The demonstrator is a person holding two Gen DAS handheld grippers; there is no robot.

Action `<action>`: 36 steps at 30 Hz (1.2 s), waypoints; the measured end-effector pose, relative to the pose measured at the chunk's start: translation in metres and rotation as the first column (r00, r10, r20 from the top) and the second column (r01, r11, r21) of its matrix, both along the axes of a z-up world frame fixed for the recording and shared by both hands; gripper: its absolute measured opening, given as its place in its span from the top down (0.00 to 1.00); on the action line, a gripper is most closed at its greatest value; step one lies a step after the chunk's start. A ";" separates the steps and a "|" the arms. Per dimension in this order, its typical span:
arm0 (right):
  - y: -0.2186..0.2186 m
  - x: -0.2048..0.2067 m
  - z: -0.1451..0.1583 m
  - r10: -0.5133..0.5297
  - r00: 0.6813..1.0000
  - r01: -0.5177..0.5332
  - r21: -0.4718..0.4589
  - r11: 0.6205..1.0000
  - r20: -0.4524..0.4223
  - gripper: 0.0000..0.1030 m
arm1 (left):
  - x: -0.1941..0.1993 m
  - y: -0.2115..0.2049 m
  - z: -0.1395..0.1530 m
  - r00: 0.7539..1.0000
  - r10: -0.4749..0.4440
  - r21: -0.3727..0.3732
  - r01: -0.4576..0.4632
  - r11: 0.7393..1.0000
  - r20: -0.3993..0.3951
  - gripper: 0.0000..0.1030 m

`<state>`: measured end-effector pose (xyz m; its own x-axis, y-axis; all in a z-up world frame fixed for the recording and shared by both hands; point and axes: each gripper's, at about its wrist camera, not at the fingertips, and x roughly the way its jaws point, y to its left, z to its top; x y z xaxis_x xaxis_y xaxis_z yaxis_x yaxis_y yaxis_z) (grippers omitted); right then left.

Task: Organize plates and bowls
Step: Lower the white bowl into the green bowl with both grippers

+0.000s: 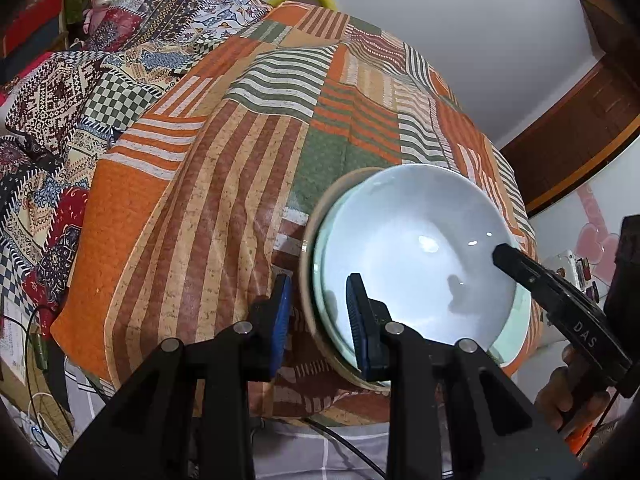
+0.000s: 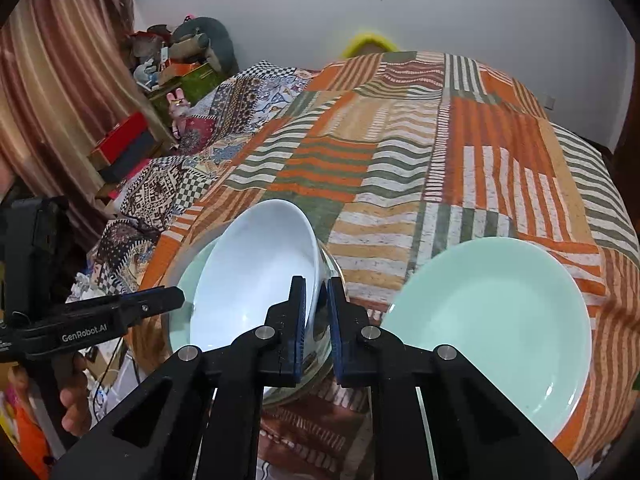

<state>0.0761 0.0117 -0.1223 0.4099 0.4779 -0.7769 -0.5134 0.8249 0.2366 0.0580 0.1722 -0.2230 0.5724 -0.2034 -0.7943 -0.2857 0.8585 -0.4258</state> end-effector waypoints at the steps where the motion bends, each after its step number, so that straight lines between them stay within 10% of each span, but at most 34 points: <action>1: 0.000 0.002 -0.003 0.002 1.000 -0.002 0.018 1.000 -0.021 0.90 | 0.000 0.000 -0.001 1.000 0.000 -0.003 0.000 1.000 -0.003 0.72; 13: 0.010 -0.003 -0.010 0.072 0.997 -0.070 -0.075 0.995 0.024 0.89 | 0.001 0.001 -0.004 1.000 0.012 -0.017 -0.012 1.000 -0.018 0.68; 17: -0.001 -0.002 -0.005 0.026 0.999 -0.024 -0.070 0.997 0.036 0.70 | 0.001 -0.001 -0.003 1.000 0.004 -0.002 -0.005 1.000 -0.016 0.67; 36: 0.004 0.017 -0.042 0.027 0.980 -0.026 0.011 1.000 -0.198 0.67 | 0.016 -0.010 -0.020 0.999 -0.033 0.017 0.033 0.999 -0.040 0.65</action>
<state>0.0932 0.0158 -0.1640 0.2354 0.4931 -0.8375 -0.4773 0.8093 0.3424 0.0740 0.1624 -0.2425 0.5336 -0.2077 -0.8199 -0.2736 0.8749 -0.3997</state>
